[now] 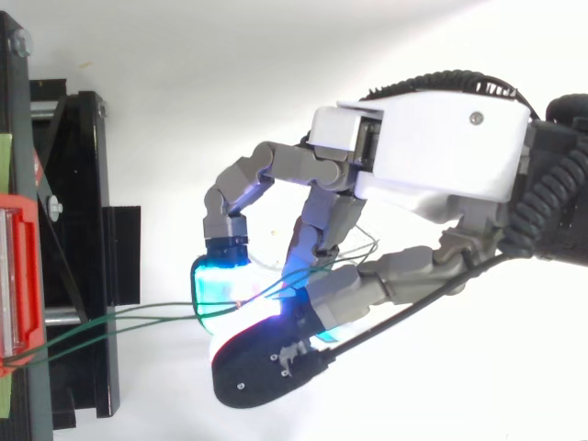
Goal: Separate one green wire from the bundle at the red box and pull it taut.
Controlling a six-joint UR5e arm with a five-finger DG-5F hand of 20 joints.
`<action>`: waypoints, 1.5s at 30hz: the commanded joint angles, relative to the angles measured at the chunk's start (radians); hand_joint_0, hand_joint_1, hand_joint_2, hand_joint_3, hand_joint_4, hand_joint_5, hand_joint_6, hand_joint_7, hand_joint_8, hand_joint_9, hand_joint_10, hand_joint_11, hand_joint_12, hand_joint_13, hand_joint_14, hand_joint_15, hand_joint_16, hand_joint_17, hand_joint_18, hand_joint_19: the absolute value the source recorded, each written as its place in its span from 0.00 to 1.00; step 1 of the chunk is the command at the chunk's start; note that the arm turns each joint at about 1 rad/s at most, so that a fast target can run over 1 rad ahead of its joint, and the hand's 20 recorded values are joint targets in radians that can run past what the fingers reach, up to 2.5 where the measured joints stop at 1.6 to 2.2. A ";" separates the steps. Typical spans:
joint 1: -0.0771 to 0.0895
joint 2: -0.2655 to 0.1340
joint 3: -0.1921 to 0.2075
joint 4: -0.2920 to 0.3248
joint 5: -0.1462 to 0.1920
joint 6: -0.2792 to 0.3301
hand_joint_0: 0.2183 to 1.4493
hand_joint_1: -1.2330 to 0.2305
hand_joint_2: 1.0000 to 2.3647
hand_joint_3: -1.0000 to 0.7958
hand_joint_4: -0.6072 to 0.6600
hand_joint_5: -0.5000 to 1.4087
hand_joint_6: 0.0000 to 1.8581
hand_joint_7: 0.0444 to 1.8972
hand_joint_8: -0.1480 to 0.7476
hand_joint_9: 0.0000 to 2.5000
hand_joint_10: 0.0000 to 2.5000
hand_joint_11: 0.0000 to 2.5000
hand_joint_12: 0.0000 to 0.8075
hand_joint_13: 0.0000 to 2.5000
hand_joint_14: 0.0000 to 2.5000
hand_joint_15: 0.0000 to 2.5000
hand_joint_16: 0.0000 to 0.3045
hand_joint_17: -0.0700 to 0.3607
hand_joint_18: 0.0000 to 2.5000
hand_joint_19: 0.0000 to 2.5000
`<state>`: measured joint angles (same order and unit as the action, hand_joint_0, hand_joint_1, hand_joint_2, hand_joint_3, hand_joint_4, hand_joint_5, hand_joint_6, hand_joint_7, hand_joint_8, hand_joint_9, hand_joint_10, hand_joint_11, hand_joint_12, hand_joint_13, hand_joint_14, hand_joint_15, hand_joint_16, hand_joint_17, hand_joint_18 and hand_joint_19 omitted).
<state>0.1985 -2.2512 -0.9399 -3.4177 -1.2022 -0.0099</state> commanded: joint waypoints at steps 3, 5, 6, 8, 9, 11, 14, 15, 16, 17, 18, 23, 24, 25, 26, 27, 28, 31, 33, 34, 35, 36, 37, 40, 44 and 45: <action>-0.001 0.001 0.000 0.000 0.000 -0.001 0.21 0.44 0.00 0.28 0.58 0.18 0.49 0.50 0.49 0.58 0.01 0.56 0.48 0.49 0.01 0.35 0.19 0.46 0.34 0.27; 0.001 -0.001 0.000 0.000 0.000 0.001 0.21 0.47 0.00 0.28 0.58 0.18 0.49 0.50 0.49 0.58 0.01 0.55 0.48 0.49 0.01 0.35 0.19 0.46 0.34 0.27; -0.001 -0.001 0.000 0.000 0.000 -0.001 0.21 0.48 0.00 0.28 0.58 0.18 0.49 0.50 0.49 0.58 0.01 0.55 0.49 0.49 0.01 0.35 0.19 0.47 0.34 0.27; -0.001 -0.001 0.000 0.000 0.001 0.001 0.22 0.49 0.00 0.28 0.58 0.18 0.49 0.50 0.48 0.58 0.01 0.55 0.47 0.49 0.01 0.35 0.19 0.46 0.33 0.27; -0.001 -0.001 0.000 0.000 0.000 0.001 0.25 0.48 0.00 0.28 0.57 0.18 0.49 0.51 0.47 0.57 0.01 0.56 0.46 0.49 0.01 0.35 0.18 0.44 0.32 0.28; -0.001 -0.001 0.000 0.000 0.000 0.001 0.29 0.44 0.00 0.28 0.56 0.18 0.48 0.52 0.45 0.57 0.01 0.56 0.44 0.48 0.01 0.36 0.17 0.43 0.32 0.28; -0.001 -0.001 0.000 0.000 0.001 0.001 0.32 0.38 0.01 0.36 0.55 0.18 0.48 0.54 0.44 0.57 0.01 0.56 0.44 0.48 0.01 0.36 0.17 0.43 0.31 0.28; -0.001 0.001 0.000 0.000 0.001 0.001 0.33 0.36 0.01 0.38 0.55 0.18 0.48 0.55 0.44 0.57 0.01 0.56 0.44 0.48 0.01 0.35 0.17 0.43 0.31 0.28; -0.001 0.001 0.000 0.000 0.001 0.001 0.33 0.34 0.01 0.40 0.54 0.18 0.49 0.56 0.45 0.57 0.01 0.57 0.44 0.48 0.01 0.36 0.17 0.43 0.31 0.28; 0.001 -0.001 0.000 0.000 0.001 -0.001 0.33 0.34 0.01 0.41 0.54 0.18 0.49 0.56 0.44 0.57 0.01 0.57 0.44 0.48 0.01 0.36 0.17 0.43 0.31 0.28; -0.001 -0.001 0.000 0.000 0.003 -0.001 0.34 0.32 0.01 0.42 0.52 0.18 0.49 0.56 0.44 0.56 0.01 0.57 0.43 0.48 0.01 0.36 0.17 0.43 0.31 0.28; -0.001 -0.001 0.000 0.000 0.003 0.001 0.37 0.28 0.01 0.39 0.50 0.18 0.49 0.52 0.45 0.55 0.01 0.56 0.43 0.47 0.01 0.35 0.17 0.43 0.31 0.27; -0.001 -0.001 0.000 0.000 0.003 0.001 0.37 0.27 0.01 0.38 0.50 0.18 0.49 0.52 0.45 0.55 0.01 0.56 0.44 0.47 0.01 0.35 0.16 0.42 0.31 0.27; -0.001 0.001 0.000 0.000 0.003 0.001 0.38 0.27 0.01 0.37 0.50 0.18 0.49 0.52 0.45 0.55 0.01 0.55 0.43 0.47 0.01 0.35 0.16 0.42 0.31 0.27; -0.001 -0.001 0.000 0.000 0.001 0.001 0.38 0.27 0.01 0.36 0.51 0.18 0.49 0.52 0.45 0.55 0.01 0.55 0.43 0.47 0.01 0.35 0.16 0.42 0.31 0.27; -0.001 -0.001 0.000 0.000 0.001 0.001 0.39 0.27 0.01 0.33 0.51 0.18 0.49 0.52 0.44 0.55 0.01 0.55 0.43 0.47 0.01 0.35 0.16 0.42 0.31 0.27; 0.001 -0.001 0.000 0.000 0.003 -0.001 0.39 0.26 0.00 0.30 0.52 0.18 0.49 0.52 0.45 0.55 0.01 0.55 0.43 0.47 0.01 0.35 0.16 0.42 0.31 0.27; 0.001 0.001 0.000 0.000 0.003 0.001 0.37 0.27 0.00 0.28 0.53 0.18 0.49 0.53 0.45 0.55 0.01 0.55 0.43 0.47 0.01 0.35 0.16 0.42 0.31 0.27; 0.001 -0.001 0.000 0.000 0.003 -0.001 0.37 0.28 0.00 0.28 0.54 0.18 0.49 0.53 0.45 0.55 0.01 0.54 0.42 0.47 0.01 0.35 0.16 0.42 0.31 0.27; -0.001 -0.001 0.000 0.000 0.003 0.001 0.37 0.28 0.00 0.28 0.54 0.18 0.49 0.54 0.45 0.56 0.01 0.55 0.43 0.47 0.01 0.35 0.16 0.42 0.31 0.27; -0.001 -0.001 0.000 0.000 0.003 0.001 0.36 0.28 0.00 0.28 0.54 0.18 0.49 0.54 0.45 0.56 0.01 0.55 0.43 0.47 0.01 0.35 0.16 0.42 0.31 0.27; -0.001 -0.001 0.000 0.000 0.003 0.001 0.36 0.30 0.00 0.28 0.54 0.19 0.49 0.54 0.45 0.56 0.01 0.55 0.43 0.47 0.01 0.35 0.16 0.42 0.31 0.27; -0.001 -0.001 0.000 0.000 0.003 0.001 0.34 0.32 0.00 0.28 0.55 0.19 0.49 0.54 0.45 0.56 0.01 0.54 0.43 0.48 0.01 0.35 0.16 0.42 0.31 0.27; -0.001 -0.001 0.000 0.000 0.003 0.001 0.28 0.40 0.00 0.28 0.58 0.19 0.48 0.53 0.46 0.57 0.01 0.54 0.44 0.48 0.01 0.35 0.17 0.43 0.32 0.27; -0.001 -0.001 0.000 0.000 0.003 0.001 0.22 0.46 0.00 0.28 0.58 0.19 0.48 0.53 0.49 0.58 0.01 0.54 0.47 0.50 0.01 0.35 0.18 0.45 0.33 0.27; -0.001 0.001 0.000 0.000 0.003 -0.001 0.21 0.46 0.00 0.28 0.58 0.19 0.48 0.52 0.49 0.58 0.01 0.53 0.47 0.50 0.01 0.35 0.18 0.46 0.34 0.27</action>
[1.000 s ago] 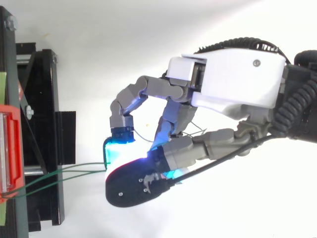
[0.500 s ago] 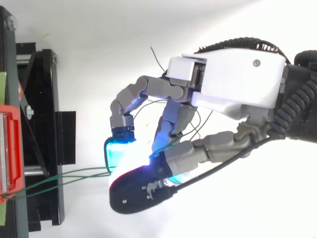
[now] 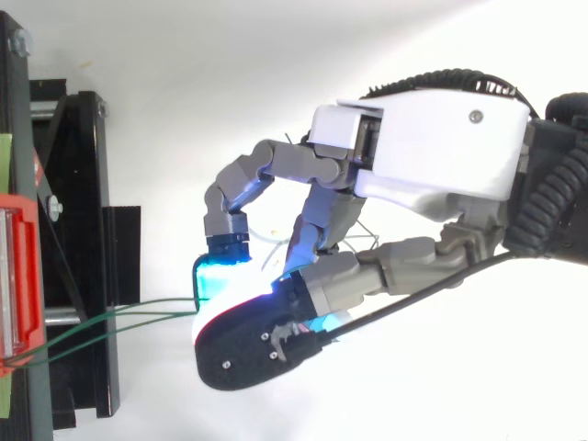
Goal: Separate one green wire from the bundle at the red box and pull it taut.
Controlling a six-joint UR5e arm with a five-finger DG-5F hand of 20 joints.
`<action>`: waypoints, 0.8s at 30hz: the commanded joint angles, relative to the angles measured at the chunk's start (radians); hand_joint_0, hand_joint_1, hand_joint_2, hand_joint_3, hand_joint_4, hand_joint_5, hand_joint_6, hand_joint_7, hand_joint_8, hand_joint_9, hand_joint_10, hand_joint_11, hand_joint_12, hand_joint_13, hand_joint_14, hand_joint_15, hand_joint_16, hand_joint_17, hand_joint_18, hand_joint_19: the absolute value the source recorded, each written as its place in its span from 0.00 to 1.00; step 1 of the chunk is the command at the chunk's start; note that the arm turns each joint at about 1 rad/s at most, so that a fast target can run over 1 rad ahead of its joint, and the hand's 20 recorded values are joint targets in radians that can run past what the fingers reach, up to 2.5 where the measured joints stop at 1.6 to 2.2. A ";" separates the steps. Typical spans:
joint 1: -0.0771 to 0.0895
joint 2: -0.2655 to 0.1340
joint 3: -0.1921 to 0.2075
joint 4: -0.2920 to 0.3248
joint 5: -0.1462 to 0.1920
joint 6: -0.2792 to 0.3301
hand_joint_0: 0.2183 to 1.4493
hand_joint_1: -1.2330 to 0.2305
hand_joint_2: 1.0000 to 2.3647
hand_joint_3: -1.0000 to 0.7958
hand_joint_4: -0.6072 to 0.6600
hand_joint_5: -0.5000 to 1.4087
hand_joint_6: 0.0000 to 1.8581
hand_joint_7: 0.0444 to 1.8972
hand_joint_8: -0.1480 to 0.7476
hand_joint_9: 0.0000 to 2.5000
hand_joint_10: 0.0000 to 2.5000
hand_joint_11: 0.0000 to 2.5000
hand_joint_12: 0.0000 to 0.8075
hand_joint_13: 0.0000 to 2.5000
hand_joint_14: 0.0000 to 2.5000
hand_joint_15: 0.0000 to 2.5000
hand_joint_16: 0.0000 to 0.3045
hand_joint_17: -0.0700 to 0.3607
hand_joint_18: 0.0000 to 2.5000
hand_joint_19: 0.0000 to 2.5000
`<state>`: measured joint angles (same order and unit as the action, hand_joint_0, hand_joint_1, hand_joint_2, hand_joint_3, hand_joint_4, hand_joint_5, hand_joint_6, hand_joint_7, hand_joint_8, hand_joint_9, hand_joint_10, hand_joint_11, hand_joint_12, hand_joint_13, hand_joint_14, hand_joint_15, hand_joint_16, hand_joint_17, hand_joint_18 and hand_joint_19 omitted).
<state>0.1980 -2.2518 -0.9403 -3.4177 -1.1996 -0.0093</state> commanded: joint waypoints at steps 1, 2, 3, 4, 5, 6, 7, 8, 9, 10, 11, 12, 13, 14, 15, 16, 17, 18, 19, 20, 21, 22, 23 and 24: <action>0.000 0.000 0.000 0.000 0.000 0.000 0.21 0.48 0.00 0.28 0.58 0.19 0.48 0.52 0.49 0.59 0.01 0.53 0.48 0.50 0.01 0.35 0.19 0.46 0.34 0.27; 0.000 0.000 0.000 0.000 0.000 0.000 0.21 0.48 0.00 0.28 0.58 0.19 0.48 0.51 0.49 0.58 0.01 0.54 0.48 0.50 0.01 0.35 0.19 0.46 0.34 0.27; 0.000 0.000 0.000 0.000 0.000 0.000 0.21 0.49 0.00 0.28 0.58 0.19 0.48 0.52 0.50 0.58 0.01 0.53 0.49 0.50 0.01 0.35 0.19 0.46 0.34 0.27; 0.000 0.001 0.000 0.000 0.000 0.000 0.21 0.48 0.00 0.28 0.58 0.19 0.48 0.51 0.49 0.58 0.01 0.53 0.48 0.50 0.01 0.35 0.19 0.46 0.34 0.27; 0.000 0.001 0.000 0.000 0.000 -0.001 0.21 0.48 0.00 0.28 0.59 0.19 0.48 0.51 0.49 0.58 0.01 0.53 0.48 0.50 0.01 0.35 0.19 0.46 0.34 0.27; 0.000 0.001 0.000 0.002 0.000 0.000 0.22 0.48 0.00 0.28 0.58 0.19 0.48 0.51 0.48 0.58 0.01 0.54 0.47 0.49 0.01 0.35 0.19 0.46 0.33 0.27; 0.000 0.000 0.000 0.002 0.000 0.000 0.24 0.47 0.00 0.28 0.58 0.19 0.48 0.51 0.47 0.58 0.01 0.54 0.46 0.49 0.01 0.35 0.18 0.45 0.33 0.27; 0.000 0.000 0.000 0.002 0.000 0.000 0.25 0.46 0.00 0.28 0.58 0.19 0.48 0.52 0.46 0.58 0.01 0.54 0.45 0.49 0.01 0.35 0.18 0.44 0.32 0.27; 0.000 0.000 0.000 0.002 0.000 0.000 0.30 0.41 0.00 0.29 0.56 0.19 0.48 0.53 0.45 0.58 0.01 0.54 0.44 0.48 0.01 0.36 0.17 0.43 0.31 0.28; 0.001 0.000 0.000 0.002 0.000 -0.001 0.31 0.39 0.01 0.33 0.56 0.19 0.48 0.54 0.45 0.58 0.01 0.54 0.44 0.48 0.01 0.36 0.17 0.43 0.31 0.28; 0.000 0.000 0.000 0.002 0.000 0.000 0.32 0.39 0.01 0.34 0.56 0.19 0.48 0.54 0.44 0.58 0.01 0.55 0.44 0.48 0.01 0.36 0.17 0.43 0.31 0.28; 0.001 0.000 0.000 0.002 0.000 0.000 0.32 0.37 0.01 0.36 0.55 0.19 0.48 0.55 0.45 0.58 0.01 0.54 0.44 0.48 0.01 0.36 0.17 0.43 0.31 0.28; 0.000 0.000 0.000 0.002 0.000 -0.001 0.33 0.36 0.01 0.38 0.55 0.19 0.48 0.56 0.45 0.57 0.01 0.55 0.43 0.48 0.01 0.36 0.17 0.43 0.31 0.28; 0.000 0.001 0.000 0.002 0.000 -0.001 0.33 0.35 0.01 0.39 0.55 0.19 0.48 0.56 0.45 0.57 0.01 0.55 0.44 0.48 0.01 0.36 0.17 0.43 0.31 0.28; 0.001 0.000 0.000 0.002 0.000 -0.001 0.33 0.34 0.01 0.41 0.54 0.19 0.48 0.56 0.45 0.57 0.01 0.55 0.44 0.48 0.01 0.36 0.17 0.43 0.31 0.28; 0.000 0.000 0.000 0.002 0.000 0.000 0.33 0.33 0.01 0.41 0.53 0.19 0.48 0.57 0.45 0.57 0.01 0.56 0.44 0.48 0.01 0.36 0.17 0.43 0.32 0.28; 0.000 0.000 0.000 0.003 0.000 -0.001 0.33 0.33 0.01 0.42 0.53 0.19 0.48 0.56 0.45 0.57 0.01 0.55 0.44 0.48 0.01 0.35 0.17 0.43 0.32 0.28; 0.000 0.000 0.000 0.003 0.000 -0.001 0.34 0.32 0.01 0.42 0.52 0.19 0.48 0.57 0.46 0.57 0.01 0.55 0.44 0.48 0.01 0.35 0.17 0.43 0.32 0.28; 0.000 0.000 0.000 0.002 0.000 -0.001 0.34 0.31 0.01 0.42 0.51 0.19 0.48 0.56 0.45 0.57 0.01 0.55 0.44 0.48 0.01 0.35 0.17 0.43 0.32 0.28; 0.000 0.000 0.000 0.002 0.000 -0.001 0.35 0.30 0.01 0.42 0.51 0.19 0.49 0.56 0.45 0.56 0.01 0.55 0.44 0.48 0.01 0.35 0.17 0.43 0.31 0.28; 0.000 0.000 0.000 0.002 0.000 -0.001 0.36 0.29 0.01 0.41 0.51 0.18 0.49 0.54 0.45 0.56 0.01 0.55 0.43 0.48 0.01 0.35 0.17 0.43 0.31 0.28; 0.000 0.000 0.000 0.002 0.000 -0.001 0.36 0.29 0.01 0.39 0.52 0.18 0.49 0.53 0.45 0.56 0.01 0.55 0.44 0.47 0.01 0.35 0.17 0.43 0.31 0.28; 0.000 0.000 0.000 0.000 0.000 -0.001 0.36 0.28 0.01 0.35 0.54 0.18 0.49 0.52 0.45 0.56 0.01 0.55 0.43 0.47 0.01 0.35 0.16 0.42 0.31 0.28; 0.001 0.001 0.000 0.000 0.000 -0.001 0.34 0.28 0.00 0.29 0.55 0.18 0.49 0.52 0.44 0.55 0.01 0.55 0.43 0.47 0.01 0.35 0.16 0.42 0.31 0.28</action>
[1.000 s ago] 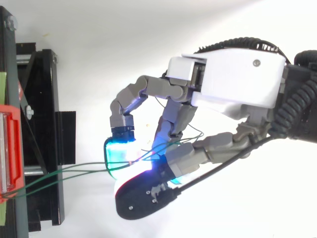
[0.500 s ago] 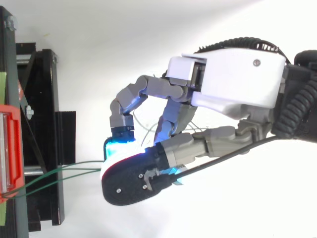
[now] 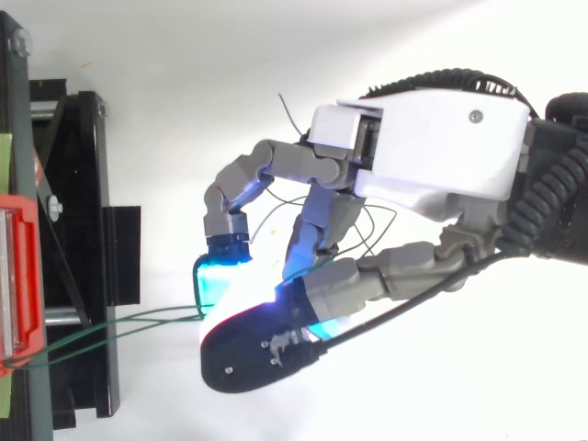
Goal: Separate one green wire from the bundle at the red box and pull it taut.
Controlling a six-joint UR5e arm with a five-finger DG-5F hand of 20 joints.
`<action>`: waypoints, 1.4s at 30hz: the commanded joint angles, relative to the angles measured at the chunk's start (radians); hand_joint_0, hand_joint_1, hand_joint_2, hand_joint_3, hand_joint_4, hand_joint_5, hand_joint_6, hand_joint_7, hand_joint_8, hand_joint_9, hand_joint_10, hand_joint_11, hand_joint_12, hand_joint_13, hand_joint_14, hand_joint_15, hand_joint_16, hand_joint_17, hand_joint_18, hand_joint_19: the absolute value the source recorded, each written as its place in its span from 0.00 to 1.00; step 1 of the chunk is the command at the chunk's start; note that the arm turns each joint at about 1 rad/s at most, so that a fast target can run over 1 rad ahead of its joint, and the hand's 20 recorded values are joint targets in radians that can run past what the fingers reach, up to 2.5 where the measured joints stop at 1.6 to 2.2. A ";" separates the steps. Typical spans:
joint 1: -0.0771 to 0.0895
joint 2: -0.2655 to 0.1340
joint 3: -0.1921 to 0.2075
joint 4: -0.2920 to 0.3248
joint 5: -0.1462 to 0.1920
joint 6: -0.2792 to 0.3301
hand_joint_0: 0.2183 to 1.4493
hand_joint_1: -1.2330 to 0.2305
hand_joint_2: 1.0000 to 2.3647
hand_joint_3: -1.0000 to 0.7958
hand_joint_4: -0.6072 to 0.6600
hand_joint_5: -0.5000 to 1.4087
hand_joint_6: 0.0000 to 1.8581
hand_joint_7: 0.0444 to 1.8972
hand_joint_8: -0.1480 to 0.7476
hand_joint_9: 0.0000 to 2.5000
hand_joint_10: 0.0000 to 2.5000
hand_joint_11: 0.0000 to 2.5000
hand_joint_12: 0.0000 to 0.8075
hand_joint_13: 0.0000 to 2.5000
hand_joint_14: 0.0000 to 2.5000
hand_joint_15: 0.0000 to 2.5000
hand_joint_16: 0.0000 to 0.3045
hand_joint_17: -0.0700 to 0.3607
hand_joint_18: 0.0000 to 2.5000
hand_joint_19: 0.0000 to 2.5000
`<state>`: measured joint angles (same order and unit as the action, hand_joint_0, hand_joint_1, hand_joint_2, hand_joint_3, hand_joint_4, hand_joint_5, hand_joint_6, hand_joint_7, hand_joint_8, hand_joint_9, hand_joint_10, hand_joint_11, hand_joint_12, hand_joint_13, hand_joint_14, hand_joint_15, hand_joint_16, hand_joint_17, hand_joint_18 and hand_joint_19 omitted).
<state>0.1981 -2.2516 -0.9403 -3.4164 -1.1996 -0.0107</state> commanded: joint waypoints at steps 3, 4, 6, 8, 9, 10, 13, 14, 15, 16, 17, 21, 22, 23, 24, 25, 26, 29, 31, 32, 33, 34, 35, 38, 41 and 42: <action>0.000 0.000 0.000 -0.001 0.000 0.000 0.29 0.34 0.00 0.28 0.56 0.18 0.49 0.51 0.46 0.56 0.01 0.54 0.44 0.48 0.01 0.35 0.17 0.43 0.31 0.28; 0.001 0.000 0.000 -0.001 0.000 0.000 0.27 0.37 0.00 0.28 0.56 0.19 0.49 0.51 0.46 0.56 0.01 0.54 0.44 0.48 0.01 0.35 0.17 0.43 0.31 0.28; 0.000 0.000 0.000 -0.001 0.000 0.000 0.25 0.42 0.00 0.28 0.56 0.19 0.48 0.51 0.47 0.57 0.01 0.54 0.45 0.48 0.01 0.35 0.17 0.44 0.32 0.28; 0.001 0.000 0.000 0.000 0.000 0.000 0.25 0.47 0.00 0.28 0.57 0.19 0.48 0.52 0.46 0.58 0.01 0.53 0.45 0.49 0.01 0.35 0.17 0.44 0.32 0.27; 0.000 0.001 0.000 0.000 0.000 0.001 0.25 0.48 0.00 0.28 0.57 0.19 0.48 0.53 0.47 0.58 0.01 0.53 0.46 0.49 0.01 0.35 0.17 0.44 0.32 0.27; 0.001 0.001 0.000 0.000 0.000 0.000 0.25 0.49 0.00 0.28 0.57 0.19 0.48 0.52 0.47 0.58 0.01 0.54 0.45 0.49 0.01 0.35 0.18 0.44 0.32 0.27; 0.000 0.000 0.000 0.000 -0.002 0.001 0.28 0.48 0.00 0.28 0.56 0.19 0.48 0.54 0.45 0.58 0.01 0.54 0.45 0.49 0.01 0.35 0.17 0.43 0.32 0.28; 0.000 0.000 0.000 0.000 -0.002 0.001 0.31 0.46 0.00 0.30 0.56 0.19 0.48 0.54 0.45 0.58 0.01 0.54 0.44 0.48 0.01 0.36 0.17 0.43 0.31 0.28; 0.000 0.000 0.000 0.000 0.000 0.001 0.32 0.43 0.00 0.33 0.55 0.19 0.48 0.55 0.45 0.58 0.01 0.54 0.44 0.48 0.01 0.36 0.17 0.43 0.32 0.28; 0.000 0.001 0.000 0.000 -0.002 0.001 0.32 0.41 0.01 0.35 0.55 0.19 0.48 0.54 0.45 0.58 0.01 0.55 0.44 0.48 0.01 0.36 0.17 0.43 0.32 0.28; 0.000 0.001 0.000 0.000 -0.002 0.001 0.32 0.38 0.01 0.37 0.55 0.19 0.48 0.55 0.45 0.58 0.01 0.54 0.44 0.48 0.01 0.35 0.17 0.43 0.32 0.28; 0.000 0.000 0.000 0.000 -0.002 0.001 0.33 0.33 0.01 0.41 0.53 0.19 0.49 0.56 0.45 0.57 0.01 0.55 0.44 0.48 0.01 0.36 0.17 0.43 0.32 0.28; 0.001 0.000 0.000 0.000 -0.002 0.001 0.34 0.32 0.01 0.41 0.53 0.18 0.49 0.54 0.45 0.56 0.01 0.55 0.44 0.48 0.01 0.36 0.17 0.43 0.32 0.28; 0.000 0.001 0.000 0.000 -0.002 0.001 0.34 0.32 0.01 0.41 0.53 0.18 0.49 0.54 0.45 0.56 0.01 0.55 0.44 0.48 0.01 0.36 0.17 0.43 0.31 0.28; 0.000 0.000 0.000 0.000 -0.002 0.001 0.35 0.30 0.01 0.41 0.53 0.18 0.49 0.53 0.44 0.56 0.01 0.55 0.44 0.48 0.01 0.35 0.17 0.43 0.31 0.28; 0.000 0.000 0.000 0.000 -0.002 0.001 0.35 0.30 0.01 0.40 0.52 0.18 0.49 0.53 0.45 0.56 0.01 0.55 0.43 0.48 0.01 0.35 0.17 0.43 0.31 0.28; 0.001 0.001 0.000 0.000 -0.002 0.001 0.36 0.29 0.01 0.39 0.52 0.18 0.49 0.52 0.45 0.56 0.01 0.55 0.43 0.48 0.01 0.35 0.16 0.42 0.31 0.28; 0.000 0.000 0.000 0.000 -0.002 0.001 0.37 0.28 0.01 0.35 0.52 0.18 0.49 0.51 0.44 0.55 0.01 0.56 0.43 0.48 0.01 0.36 0.16 0.42 0.31 0.27; 0.000 0.000 0.000 0.000 -0.002 0.001 0.38 0.27 0.00 0.31 0.52 0.18 0.49 0.52 0.44 0.55 0.01 0.55 0.43 0.48 0.01 0.36 0.16 0.42 0.31 0.27; 0.000 0.000 0.000 0.000 -0.002 0.001 0.38 0.26 0.00 0.30 0.52 0.18 0.49 0.52 0.45 0.55 0.01 0.55 0.42 0.47 0.01 0.36 0.16 0.42 0.31 0.27; 0.000 0.000 0.000 0.000 -0.003 0.001 0.38 0.26 0.00 0.28 0.52 0.18 0.49 0.51 0.44 0.55 0.01 0.55 0.43 0.48 0.01 0.35 0.16 0.42 0.31 0.27; 0.000 0.000 0.000 0.000 -0.003 0.001 0.38 0.26 0.00 0.28 0.53 0.18 0.49 0.51 0.44 0.55 0.01 0.55 0.42 0.48 0.01 0.35 0.16 0.42 0.31 0.27; 0.000 0.000 0.000 0.000 -0.003 0.001 0.37 0.26 0.00 0.28 0.52 0.18 0.49 0.51 0.44 0.55 0.01 0.55 0.42 0.48 0.01 0.35 0.16 0.42 0.31 0.27; 0.000 0.000 0.000 -0.001 -0.003 0.001 0.37 0.27 0.00 0.28 0.53 0.18 0.49 0.51 0.45 0.55 0.01 0.55 0.42 0.48 0.01 0.36 0.16 0.42 0.31 0.27; 0.000 0.000 0.000 -0.001 -0.003 0.001 0.36 0.28 0.00 0.28 0.53 0.18 0.49 0.51 0.45 0.56 0.01 0.54 0.42 0.48 0.01 0.35 0.16 0.42 0.31 0.27; 0.000 0.000 0.000 -0.001 -0.003 0.001 0.36 0.29 0.00 0.28 0.53 0.18 0.49 0.52 0.44 0.56 0.01 0.55 0.42 0.48 0.01 0.36 0.16 0.42 0.31 0.27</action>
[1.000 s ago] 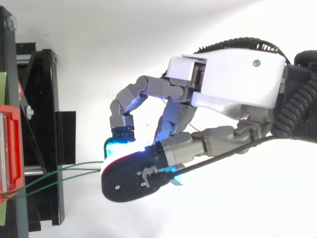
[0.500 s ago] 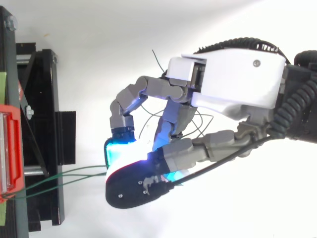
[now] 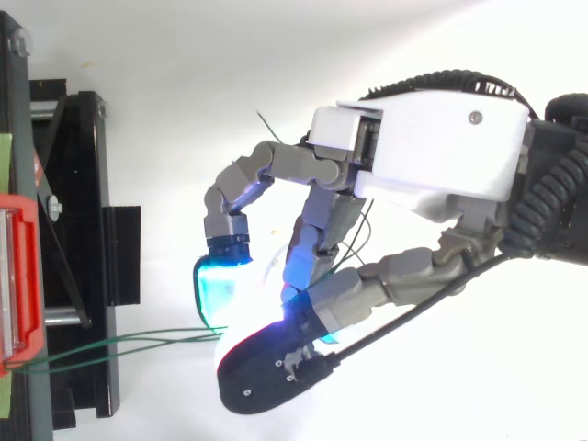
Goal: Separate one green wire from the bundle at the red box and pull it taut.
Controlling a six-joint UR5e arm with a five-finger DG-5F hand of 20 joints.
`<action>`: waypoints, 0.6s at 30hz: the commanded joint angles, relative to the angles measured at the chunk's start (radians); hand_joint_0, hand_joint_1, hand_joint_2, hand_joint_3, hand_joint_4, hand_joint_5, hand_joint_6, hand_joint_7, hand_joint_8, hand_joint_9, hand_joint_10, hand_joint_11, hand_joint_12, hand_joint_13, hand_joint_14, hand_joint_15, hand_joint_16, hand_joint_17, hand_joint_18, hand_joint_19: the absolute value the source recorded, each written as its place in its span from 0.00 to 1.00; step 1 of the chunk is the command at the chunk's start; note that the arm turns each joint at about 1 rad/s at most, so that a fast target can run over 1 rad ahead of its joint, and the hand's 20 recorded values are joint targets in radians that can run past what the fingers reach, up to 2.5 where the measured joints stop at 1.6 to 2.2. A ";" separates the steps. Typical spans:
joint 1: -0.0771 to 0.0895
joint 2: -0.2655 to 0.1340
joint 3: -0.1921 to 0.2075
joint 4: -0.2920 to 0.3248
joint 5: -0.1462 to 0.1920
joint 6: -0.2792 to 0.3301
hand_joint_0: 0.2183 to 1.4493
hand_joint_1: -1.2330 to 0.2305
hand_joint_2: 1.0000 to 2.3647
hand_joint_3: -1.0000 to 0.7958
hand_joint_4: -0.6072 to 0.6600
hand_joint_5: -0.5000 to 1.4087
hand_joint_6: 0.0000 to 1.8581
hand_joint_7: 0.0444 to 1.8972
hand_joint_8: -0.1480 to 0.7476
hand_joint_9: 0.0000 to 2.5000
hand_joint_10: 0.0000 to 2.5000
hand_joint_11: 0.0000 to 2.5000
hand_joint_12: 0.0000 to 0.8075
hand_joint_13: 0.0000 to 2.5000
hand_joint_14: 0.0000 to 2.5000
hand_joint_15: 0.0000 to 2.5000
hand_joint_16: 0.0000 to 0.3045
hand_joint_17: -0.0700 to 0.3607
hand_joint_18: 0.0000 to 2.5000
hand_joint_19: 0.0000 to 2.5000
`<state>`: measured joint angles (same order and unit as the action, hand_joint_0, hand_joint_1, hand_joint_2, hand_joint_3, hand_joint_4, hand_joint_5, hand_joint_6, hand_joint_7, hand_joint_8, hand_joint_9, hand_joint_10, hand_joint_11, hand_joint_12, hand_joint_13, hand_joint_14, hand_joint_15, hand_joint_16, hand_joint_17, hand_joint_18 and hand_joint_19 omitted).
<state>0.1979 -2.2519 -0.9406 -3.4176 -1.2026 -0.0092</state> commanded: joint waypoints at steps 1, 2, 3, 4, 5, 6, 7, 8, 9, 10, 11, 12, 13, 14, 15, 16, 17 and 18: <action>0.000 0.000 -0.001 0.000 0.001 -0.002 0.36 0.29 0.00 0.28 0.53 0.18 0.49 0.52 0.45 0.56 0.01 0.55 0.42 0.48 0.01 0.35 0.16 0.42 0.31 0.27; 0.000 0.000 0.000 0.000 0.001 0.000 0.36 0.30 0.00 0.28 0.52 0.18 0.49 0.52 0.44 0.56 0.01 0.55 0.42 0.48 0.01 0.35 0.16 0.42 0.31 0.27; 0.000 0.000 0.000 0.000 0.001 -0.002 0.35 0.30 0.00 0.28 0.53 0.18 0.49 0.52 0.44 0.56 0.01 0.55 0.42 0.48 0.01 0.35 0.16 0.42 0.31 0.27; 0.000 0.000 0.000 0.000 0.003 0.000 0.35 0.32 0.00 0.28 0.53 0.18 0.49 0.52 0.45 0.56 0.01 0.55 0.42 0.48 0.01 0.35 0.16 0.42 0.31 0.27; 0.000 0.000 0.000 0.000 0.003 -0.002 0.35 0.32 0.00 0.28 0.53 0.18 0.49 0.52 0.45 0.56 0.01 0.55 0.42 0.48 0.01 0.35 0.16 0.42 0.31 0.27; 0.000 0.000 0.000 0.000 0.003 -0.002 0.35 0.33 0.00 0.28 0.54 0.19 0.49 0.52 0.44 0.56 0.01 0.55 0.42 0.48 0.01 0.35 0.16 0.42 0.31 0.27; 0.000 0.000 0.000 0.000 0.003 -0.002 0.32 0.38 0.00 0.28 0.55 0.19 0.49 0.51 0.45 0.57 0.01 0.54 0.42 0.48 0.01 0.36 0.16 0.42 0.31 0.27; 0.000 0.000 0.000 0.000 0.003 -0.002 0.31 0.39 0.00 0.28 0.55 0.19 0.49 0.51 0.44 0.57 0.01 0.54 0.42 0.48 0.01 0.36 0.16 0.42 0.31 0.28; 0.000 0.000 -0.001 -0.002 0.003 -0.002 0.28 0.44 0.00 0.28 0.55 0.19 0.49 0.51 0.45 0.58 0.01 0.54 0.43 0.49 0.01 0.36 0.16 0.42 0.32 0.27; 0.000 0.000 -0.001 0.000 0.003 -0.002 0.25 0.48 0.00 0.28 0.56 0.19 0.48 0.51 0.46 0.58 0.01 0.54 0.44 0.49 0.01 0.35 0.17 0.43 0.32 0.27; 0.000 0.000 -0.001 0.000 0.003 -0.002 0.25 0.49 0.00 0.28 0.57 0.19 0.48 0.51 0.46 0.58 0.01 0.54 0.45 0.49 0.01 0.35 0.17 0.44 0.33 0.27; 0.000 0.000 -0.001 0.000 0.003 -0.002 0.23 0.51 0.00 0.28 0.57 0.19 0.48 0.52 0.47 0.59 0.01 0.53 0.46 0.49 0.01 0.35 0.18 0.44 0.33 0.27; 0.000 0.000 0.000 0.000 0.003 -0.002 0.22 0.52 0.00 0.28 0.57 0.19 0.48 0.51 0.48 0.59 0.01 0.54 0.47 0.50 0.01 0.35 0.18 0.45 0.34 0.27; 0.000 0.000 -0.001 0.000 0.003 -0.002 0.22 0.52 0.00 0.28 0.57 0.19 0.48 0.51 0.48 0.59 0.01 0.54 0.47 0.50 0.01 0.35 0.18 0.45 0.34 0.27; 0.000 0.000 -0.001 0.000 0.003 -0.002 0.21 0.52 0.00 0.28 0.58 0.19 0.48 0.51 0.49 0.59 0.01 0.54 0.48 0.51 0.01 0.35 0.19 0.46 0.34 0.27; 0.000 0.000 0.000 0.000 0.003 -0.002 0.20 0.51 0.00 0.28 0.58 0.19 0.48 0.52 0.48 0.60 0.01 0.54 0.49 0.51 0.01 0.36 0.19 0.46 0.34 0.27; 0.000 0.000 -0.001 0.000 0.003 -0.002 0.20 0.48 0.00 0.28 0.58 0.19 0.48 0.51 0.49 0.60 0.01 0.55 0.49 0.52 0.01 0.36 0.19 0.47 0.35 0.27; 0.000 0.000 -0.001 -0.002 0.003 -0.002 0.19 0.46 0.00 0.28 0.59 0.19 0.48 0.51 0.49 0.60 0.01 0.56 0.48 0.52 0.01 0.37 0.19 0.47 0.35 0.26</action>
<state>0.1979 -2.2519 -0.9414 -3.4178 -1.1996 -0.0107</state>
